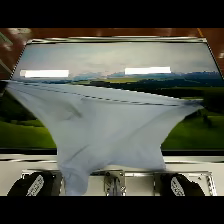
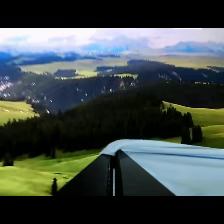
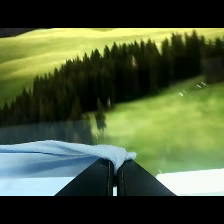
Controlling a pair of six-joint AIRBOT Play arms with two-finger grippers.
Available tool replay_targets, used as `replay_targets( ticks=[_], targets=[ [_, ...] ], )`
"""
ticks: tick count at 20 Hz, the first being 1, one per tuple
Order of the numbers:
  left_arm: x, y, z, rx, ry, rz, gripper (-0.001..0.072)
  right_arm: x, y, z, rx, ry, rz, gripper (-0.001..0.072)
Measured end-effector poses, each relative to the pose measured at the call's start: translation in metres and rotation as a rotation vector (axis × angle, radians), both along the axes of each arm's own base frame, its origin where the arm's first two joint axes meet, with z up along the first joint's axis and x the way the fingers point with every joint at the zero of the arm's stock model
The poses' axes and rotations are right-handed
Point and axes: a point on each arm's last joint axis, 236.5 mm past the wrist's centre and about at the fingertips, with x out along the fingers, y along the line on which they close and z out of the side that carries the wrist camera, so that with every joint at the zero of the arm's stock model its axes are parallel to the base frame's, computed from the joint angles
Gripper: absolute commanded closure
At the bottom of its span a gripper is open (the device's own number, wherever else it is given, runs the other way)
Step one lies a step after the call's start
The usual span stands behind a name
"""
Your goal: Fold the shirts.
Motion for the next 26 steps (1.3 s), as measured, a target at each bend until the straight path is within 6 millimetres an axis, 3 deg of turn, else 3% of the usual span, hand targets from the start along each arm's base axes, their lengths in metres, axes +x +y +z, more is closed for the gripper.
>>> replay_targets(
  ticks=[2, 4, 8, 10, 13, 17, 19, 26],
  targets=[
    [0.043, 0.001, -0.053, -0.082, 0.060, 0.009, 0.0673, 0.049, 0.003, -0.040, 0.069, -0.020, -0.009, 0.0656],
    [0.089, -0.003, -0.089, -0.151, 0.062, 0.012, 0.0674, 0.102, 0.008, -0.069, 0.105, -0.084, -0.007, 0.0655],
    [0.171, -0.018, -0.136, -0.234, 0.022, 0.040, 0.0674, 0.197, 0.019, -0.105, 0.107, -0.270, -0.042, 0.0655],
    [0.202, -0.027, -0.158, -0.246, 0.012, 0.052, 0.0673, 0.225, 0.019, -0.121, 0.100, -0.332, -0.073, 0.0655],
    [0.232, -0.037, -0.195, -0.251, 0.023, 0.072, 0.0673, 0.244, 0.018, -0.147, 0.100, -0.353, -0.109, 0.0654],
    [0.244, -0.037, -0.230, -0.254, 0.063, 0.090, 0.0673, 0.249, 0.023, -0.171, 0.134, -0.323, -0.138, 0.0655],
    [0.246, -0.030, -0.232, -0.259, 0.069, 0.099, 0.0673, 0.254, 0.024, -0.166, 0.156, -0.341, -0.155, 0.0655],
    [0.248, -0.013, -0.226, -0.277, 0.083, 0.101, 0.0673, 0.287, 0.018, -0.121, 0.176, -0.473, -0.184, 0.0655]
  ],
)
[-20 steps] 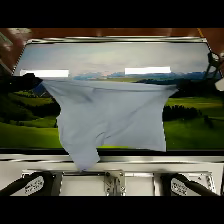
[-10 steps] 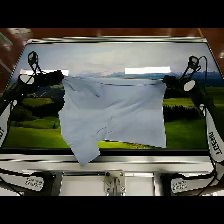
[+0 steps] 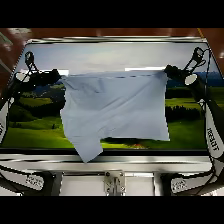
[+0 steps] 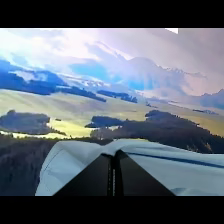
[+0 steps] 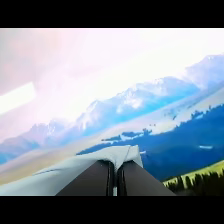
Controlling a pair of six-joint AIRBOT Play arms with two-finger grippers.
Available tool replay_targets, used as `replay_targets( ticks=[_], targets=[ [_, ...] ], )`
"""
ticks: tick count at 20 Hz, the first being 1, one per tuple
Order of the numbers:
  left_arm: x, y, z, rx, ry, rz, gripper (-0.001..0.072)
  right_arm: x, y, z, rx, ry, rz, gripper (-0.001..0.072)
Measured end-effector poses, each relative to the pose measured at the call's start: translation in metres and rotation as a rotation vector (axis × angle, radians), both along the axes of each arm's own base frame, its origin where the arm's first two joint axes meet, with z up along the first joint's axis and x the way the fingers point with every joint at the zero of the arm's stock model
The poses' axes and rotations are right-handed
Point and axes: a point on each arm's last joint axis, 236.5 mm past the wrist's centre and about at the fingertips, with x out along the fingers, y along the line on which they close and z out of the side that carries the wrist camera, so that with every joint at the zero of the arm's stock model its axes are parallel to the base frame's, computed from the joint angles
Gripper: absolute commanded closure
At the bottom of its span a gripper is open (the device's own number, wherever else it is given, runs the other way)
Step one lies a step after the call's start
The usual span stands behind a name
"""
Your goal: Fold the shirts.
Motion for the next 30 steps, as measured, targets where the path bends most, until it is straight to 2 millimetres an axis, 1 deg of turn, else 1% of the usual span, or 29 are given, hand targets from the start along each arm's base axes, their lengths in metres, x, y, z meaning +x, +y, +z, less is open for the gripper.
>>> replay_targets(
  ticks=[2, 4, 6, 8, 10, 13, 16, 18, 21, 23, 24, 25, 26, 27, 29, 30],
  targets=[
    [0.002, 0.003, 0.000, 0.001, -0.004, 0.007, 0.0673, 0.004, 0.000, -0.004, 0.004, 0.004, 0.000, 0.0655],
    [0.002, 0.003, -0.004, 0.003, 0.001, 0.009, 0.0673, 0.003, 0.003, -0.021, 0.016, 0.043, 0.009, 0.0655],
    [0.001, -0.004, -0.013, 0.001, 0.021, -0.008, 0.0673, -0.001, 0.008, -0.042, 0.034, 0.103, 0.028, 0.0655],
    [-0.004, -0.017, -0.025, -0.010, 0.059, -0.042, 0.0673, -0.007, 0.014, -0.058, 0.046, 0.157, 0.051, 0.0655],
    [-0.010, -0.028, -0.032, -0.021, 0.089, -0.076, 0.0674, -0.013, 0.016, -0.062, 0.040, 0.189, 0.071, 0.0655],
    [-0.022, -0.033, -0.034, -0.023, 0.138, -0.130, 0.0674, -0.029, 0.012, -0.060, 0.017, 0.248, 0.108, 0.0655],
    [-0.049, -0.030, -0.046, -0.036, 0.265, -0.177, 0.0674, -0.057, 0.009, -0.072, 0.028, 0.372, 0.154, 0.0655],
    [-0.073, -0.030, -0.060, -0.053, 0.383, -0.202, 0.0674, -0.080, 0.007, -0.086, 0.035, 0.481, 0.179, 0.0655],
    [-0.108, -0.037, -0.080, -0.081, 0.549, -0.258, 0.0674, -0.108, 0.007, -0.111, 0.057, 0.628, 0.197, 0.0655],
    [-0.126, -0.043, -0.090, -0.096, 0.631, -0.287, 0.0674, -0.119, 0.008, -0.123, 0.080, 0.687, 0.196, 0.0651],
    [-0.131, -0.045, -0.092, -0.100, 0.660, -0.291, 0.0673, -0.123, 0.010, -0.127, 0.089, 0.708, 0.197, 0.0576],
    [-0.135, -0.045, -0.094, -0.106, 0.683, -0.289, 0.0563, -0.124, 0.011, -0.129, 0.098, 0.718, 0.195, 0.0314],
    [-0.139, -0.043, -0.095, -0.109, 0.705, -0.284, 0.0317, -0.126, 0.011, -0.129, 0.104, 0.725, 0.196, 0.0147],
    [-0.141, -0.040, -0.095, -0.115, 0.720, -0.275, 0.0162, -0.127, 0.012, -0.127, 0.109, 0.726, 0.197, 0.0142],
    [-0.149, -0.032, -0.089, -0.137, 0.757, -0.259, 0.0158, -0.130, 0.010, -0.112, 0.101, 0.711, 0.215, 0.0142],
    [-0.152, -0.027, -0.083, -0.149, 0.769, -0.252, 0.0172, -0.133, 0.007, -0.102, 0.086, 0.706, 0.226, 0.0142]
  ],
)
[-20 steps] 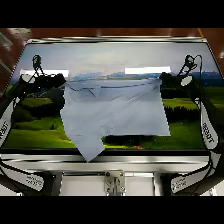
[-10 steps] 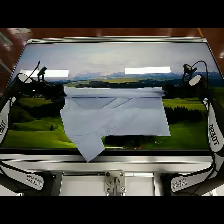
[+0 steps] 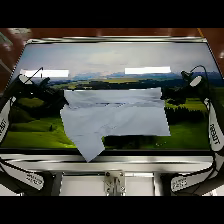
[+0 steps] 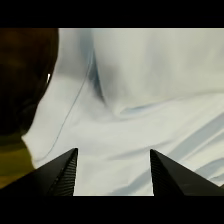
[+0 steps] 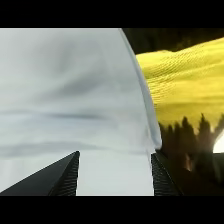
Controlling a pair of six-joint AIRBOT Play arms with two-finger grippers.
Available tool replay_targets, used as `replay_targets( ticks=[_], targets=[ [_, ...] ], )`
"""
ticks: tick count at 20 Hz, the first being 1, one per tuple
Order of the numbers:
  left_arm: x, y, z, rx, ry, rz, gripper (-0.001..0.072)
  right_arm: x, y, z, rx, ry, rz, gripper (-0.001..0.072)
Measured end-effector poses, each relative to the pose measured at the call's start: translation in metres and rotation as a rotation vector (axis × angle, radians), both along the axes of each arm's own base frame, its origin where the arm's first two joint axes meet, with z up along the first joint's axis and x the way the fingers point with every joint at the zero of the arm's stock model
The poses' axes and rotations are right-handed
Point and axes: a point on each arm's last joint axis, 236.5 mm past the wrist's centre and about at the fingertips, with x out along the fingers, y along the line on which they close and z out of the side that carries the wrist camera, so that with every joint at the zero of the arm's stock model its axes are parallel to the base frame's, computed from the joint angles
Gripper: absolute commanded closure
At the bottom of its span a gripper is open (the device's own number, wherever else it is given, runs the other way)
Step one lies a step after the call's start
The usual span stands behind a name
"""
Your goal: Fold the shirts.
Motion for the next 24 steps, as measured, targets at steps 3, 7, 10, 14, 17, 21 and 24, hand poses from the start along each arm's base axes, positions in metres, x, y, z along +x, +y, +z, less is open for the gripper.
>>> replay_targets(
  ticks=[3, 7, 10, 14, 17, 21, 24],
  targets=[
    [-0.020, 0.017, 0.028, -0.009, 0.020, -0.001, 0.0177, -0.028, -0.032, 0.031, -0.074, 0.027, 0.028, 0.0142],
    [-0.090, 0.021, 0.032, -0.007, 0.081, -0.004, 0.0175, -0.101, -0.078, 0.053, -0.100, 0.156, 0.019, 0.0142],
    [-0.157, 0.002, 0.005, -0.049, 0.143, 0.035, 0.0175, -0.147, -0.097, 0.052, -0.076, 0.212, -0.036, 0.0142],
    [-0.195, -0.032, -0.019, -0.154, 0.139, 0.097, 0.0175, -0.172, -0.101, 0.045, -0.036, 0.236, -0.084, 0.0142],
    [-0.205, -0.050, -0.029, -0.184, 0.136, 0.099, 0.0176, -0.170, -0.100, 0.044, -0.013, 0.209, -0.105, 0.0141],
    [-0.216, -0.068, -0.040, -0.195, 0.161, 0.065, 0.0176, -0.164, -0.098, 0.045, 0.006, 0.174, -0.124, 0.0141],
    [-0.219, -0.080, -0.045, -0.204, 0.176, 0.048, 0.0207, -0.162, -0.097, 0.045, 0.011, 0.165, -0.129, 0.0141]
  ],
)
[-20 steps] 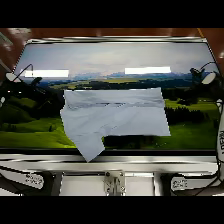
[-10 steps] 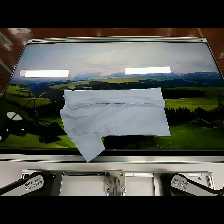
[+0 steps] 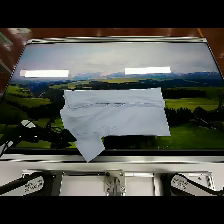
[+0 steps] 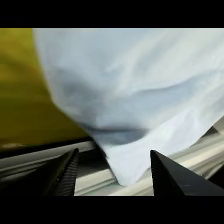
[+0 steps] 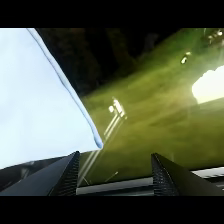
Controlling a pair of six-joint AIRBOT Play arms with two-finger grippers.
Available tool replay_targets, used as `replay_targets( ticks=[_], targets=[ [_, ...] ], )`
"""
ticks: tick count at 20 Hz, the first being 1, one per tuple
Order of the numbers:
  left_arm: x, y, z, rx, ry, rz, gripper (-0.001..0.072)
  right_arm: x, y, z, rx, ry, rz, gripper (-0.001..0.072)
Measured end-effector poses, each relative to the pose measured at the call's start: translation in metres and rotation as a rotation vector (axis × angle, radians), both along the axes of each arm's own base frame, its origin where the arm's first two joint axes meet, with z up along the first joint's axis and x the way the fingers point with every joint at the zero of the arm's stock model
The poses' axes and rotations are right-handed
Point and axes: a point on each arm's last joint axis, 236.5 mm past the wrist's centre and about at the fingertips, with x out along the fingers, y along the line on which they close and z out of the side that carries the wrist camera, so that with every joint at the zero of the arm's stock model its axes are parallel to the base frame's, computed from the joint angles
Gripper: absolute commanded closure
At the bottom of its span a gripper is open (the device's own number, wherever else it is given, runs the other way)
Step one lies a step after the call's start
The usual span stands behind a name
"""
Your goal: Fold the shirts.
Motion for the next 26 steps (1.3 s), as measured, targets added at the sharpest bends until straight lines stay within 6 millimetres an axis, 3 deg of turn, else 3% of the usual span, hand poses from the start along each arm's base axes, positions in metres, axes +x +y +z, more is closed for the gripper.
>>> replay_targets(
  ticks=[2, 3, 5, 6, 8, 13, 15, 22, 23, 26],
  targets=[
    [-0.002, -0.007, -0.002, -0.006, 0.005, -0.013, 0.0210, 0.001, -0.001, 0.000, -0.002, -0.005, -0.003, 0.0141],
    [-0.003, -0.011, -0.003, -0.007, 0.006, -0.020, 0.0297, 0.001, 0.000, 0.000, -0.001, -0.005, -0.003, 0.0139],
    [-0.004, -0.016, -0.008, -0.001, 0.009, -0.032, 0.0444, 0.001, 0.000, -0.001, 0.002, -0.005, -0.005, 0.0039],
    [-0.003, -0.020, -0.009, -0.003, 0.009, -0.031, 0.0552, -0.001, 0.002, -0.004, 0.007, 0.002, -0.005, 0.0039],
    [-0.004, -0.023, -0.013, 0.001, 0.009, -0.037, 0.0673, -0.012, 0.009, -0.016, 0.031, 0.038, -0.006, 0.0039],
    [-0.001, -0.026, -0.009, -0.021, -0.018, -0.058, 0.0673, -0.048, 0.044, -0.057, 0.160, 0.150, 0.012, 0.0043],
    [-0.003, -0.026, -0.005, -0.038, -0.018, -0.073, 0.0673, -0.053, 0.056, -0.070, 0.205, 0.167, 0.003, 0.0043],
    [-0.004, -0.028, 0.006, -0.059, -0.044, -0.096, 0.0673, -0.043, 0.071, -0.092, 0.280, 0.141, -0.059, 0.0085],
    [-0.004, -0.028, 0.007, -0.061, -0.047, -0.098, 0.0673, -0.041, 0.071, -0.094, 0.286, 0.135, -0.068, 0.0140],
    [-0.005, -0.029, 0.009, -0.064, -0.052, -0.101, 0.0673, -0.030, 0.077, -0.099, 0.321, 0.109, -0.095, 0.0151]
  ],
)
